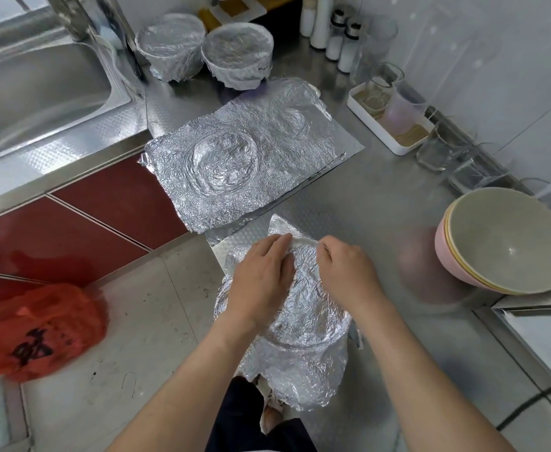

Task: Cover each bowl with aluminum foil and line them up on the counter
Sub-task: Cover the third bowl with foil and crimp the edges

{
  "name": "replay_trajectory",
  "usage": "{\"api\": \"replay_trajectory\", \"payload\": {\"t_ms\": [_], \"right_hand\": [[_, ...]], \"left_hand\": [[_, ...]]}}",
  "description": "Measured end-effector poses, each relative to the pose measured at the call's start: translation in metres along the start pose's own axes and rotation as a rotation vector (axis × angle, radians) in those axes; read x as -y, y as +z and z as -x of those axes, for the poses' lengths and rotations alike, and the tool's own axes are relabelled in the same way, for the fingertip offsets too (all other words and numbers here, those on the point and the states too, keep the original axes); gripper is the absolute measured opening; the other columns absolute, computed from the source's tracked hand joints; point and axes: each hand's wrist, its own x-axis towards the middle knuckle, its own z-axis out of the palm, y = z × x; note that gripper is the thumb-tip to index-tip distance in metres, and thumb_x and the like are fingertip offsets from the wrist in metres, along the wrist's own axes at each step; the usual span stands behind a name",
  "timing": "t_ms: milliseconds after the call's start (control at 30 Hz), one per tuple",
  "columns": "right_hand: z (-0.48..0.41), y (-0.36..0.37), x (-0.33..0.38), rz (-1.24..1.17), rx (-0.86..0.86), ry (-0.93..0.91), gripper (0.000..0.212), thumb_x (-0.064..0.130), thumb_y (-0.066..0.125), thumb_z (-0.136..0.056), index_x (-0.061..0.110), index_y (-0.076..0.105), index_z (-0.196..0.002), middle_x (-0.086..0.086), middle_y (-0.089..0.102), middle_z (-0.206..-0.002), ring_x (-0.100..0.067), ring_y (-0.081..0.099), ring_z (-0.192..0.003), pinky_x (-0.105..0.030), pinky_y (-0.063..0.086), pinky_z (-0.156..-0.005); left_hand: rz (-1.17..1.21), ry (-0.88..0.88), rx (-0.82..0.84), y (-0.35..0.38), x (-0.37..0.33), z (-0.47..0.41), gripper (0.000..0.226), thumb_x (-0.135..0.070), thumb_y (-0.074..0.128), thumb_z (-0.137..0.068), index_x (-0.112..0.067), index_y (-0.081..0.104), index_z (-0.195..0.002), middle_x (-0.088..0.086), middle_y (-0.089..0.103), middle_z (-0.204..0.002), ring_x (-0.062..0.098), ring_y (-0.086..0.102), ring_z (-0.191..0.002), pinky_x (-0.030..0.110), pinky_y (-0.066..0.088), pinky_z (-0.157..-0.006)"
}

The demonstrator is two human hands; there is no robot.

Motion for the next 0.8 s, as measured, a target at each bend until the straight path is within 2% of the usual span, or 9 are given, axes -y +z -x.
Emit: {"api": "replay_trajectory", "payload": {"t_ms": [67, 167, 233, 367, 533, 633, 700, 767, 800], "right_hand": [[-0.002, 0.000, 0.002, 0.017, -0.012, -0.018, 0.025, 0.025, 0.035, -0.102, 0.014, 0.052, -0.088, -0.005, 0.057, -0.083, -0.031, 0.056, -0.082, -0.035, 0.030, -0.061], [-0.001, 0.003, 0.008, 0.007, -0.047, -0.079, 0.026, 0.020, 0.037, -0.102, 0.008, 0.055, -0.115, -0.009, 0.063, -0.109, -0.034, 0.059, -0.098, -0.037, 0.039, -0.071], [0.000, 0.007, 0.007, 0.033, -0.057, -0.123, 0.023, 0.016, 0.038, -0.101, 0.009, 0.058, -0.109, -0.008, 0.065, -0.106, -0.034, 0.061, -0.094, -0.036, 0.038, -0.068], [-0.002, 0.009, 0.004, 0.068, -0.081, -0.103, 0.017, 0.010, 0.043, -0.098, 0.010, 0.059, -0.091, -0.008, 0.066, -0.087, -0.032, 0.059, -0.078, -0.031, 0.027, -0.059], [-0.001, 0.011, 0.001, 0.065, -0.109, -0.094, 0.015, 0.008, 0.047, -0.096, 0.011, 0.058, -0.086, -0.011, 0.066, -0.078, -0.034, 0.059, -0.072, -0.031, 0.026, -0.057], [-0.002, 0.010, -0.001, 0.024, -0.071, -0.103, 0.016, 0.010, 0.047, -0.097, 0.011, 0.063, -0.095, -0.010, 0.068, -0.082, -0.033, 0.061, -0.076, -0.034, 0.036, -0.057], [-0.004, 0.008, -0.002, -0.126, 0.012, -0.079, 0.025, 0.016, 0.047, -0.099, 0.013, 0.065, -0.115, -0.008, 0.071, -0.102, -0.029, 0.064, -0.093, -0.035, 0.049, -0.075], [-0.008, 0.004, -0.002, -0.286, 0.133, -0.033, 0.033, 0.019, 0.049, -0.098, 0.015, 0.059, -0.129, -0.003, 0.065, -0.124, -0.021, 0.060, -0.113, -0.030, 0.045, -0.095], [-0.009, 0.003, -0.002, -0.335, 0.177, -0.030, 0.034, 0.019, 0.050, -0.098, 0.016, 0.059, -0.131, -0.001, 0.063, -0.127, -0.018, 0.058, -0.116, -0.029, 0.044, -0.098]], "left_hand": [[0.014, 0.004, -0.002, 0.001, 0.000, 0.000, 0.036, -0.019, 0.052, -0.099, -0.008, 0.055, -0.133, 0.008, 0.060, -0.128, 0.027, 0.057, -0.113, 0.037, 0.048, -0.089], [0.031, 0.016, -0.006, 0.002, -0.002, 0.000, 0.035, -0.019, 0.051, -0.099, -0.007, 0.056, -0.131, 0.010, 0.061, -0.127, 0.029, 0.058, -0.112, 0.039, 0.050, -0.089], [0.038, 0.021, -0.007, 0.004, -0.002, 0.000, 0.036, -0.019, 0.051, -0.098, -0.006, 0.057, -0.130, 0.011, 0.062, -0.126, 0.031, 0.059, -0.111, 0.040, 0.051, -0.089], [0.033, 0.021, -0.002, 0.004, -0.001, 0.000, 0.034, -0.018, 0.052, -0.098, -0.007, 0.058, -0.130, 0.011, 0.062, -0.125, 0.031, 0.059, -0.110, 0.039, 0.050, -0.088], [0.067, -0.010, -0.005, 0.000, -0.005, -0.005, 0.030, -0.019, 0.052, -0.099, -0.012, 0.061, -0.127, 0.003, 0.065, -0.122, 0.024, 0.060, -0.107, 0.031, 0.046, -0.085], [0.080, -0.039, -0.001, 0.000, -0.005, -0.009, 0.023, -0.021, 0.049, -0.100, -0.018, 0.066, -0.116, 0.000, 0.068, -0.104, 0.022, 0.061, -0.090, 0.034, 0.047, -0.075], [0.058, -0.041, 0.025, 0.001, -0.004, -0.013, 0.021, -0.022, 0.047, -0.101, -0.020, 0.066, -0.110, -0.001, 0.067, -0.095, 0.022, 0.061, -0.084, 0.035, 0.046, -0.069], [0.048, -0.030, 0.053, 0.000, -0.004, -0.016, 0.022, -0.022, 0.048, -0.100, -0.020, 0.067, -0.111, 0.000, 0.069, -0.098, 0.023, 0.062, -0.086, 0.034, 0.047, -0.071], [0.057, -0.024, 0.068, 0.000, -0.004, -0.017, 0.023, -0.020, 0.050, -0.099, -0.020, 0.066, -0.114, 0.001, 0.070, -0.100, 0.023, 0.063, -0.088, 0.033, 0.047, -0.072]]}}
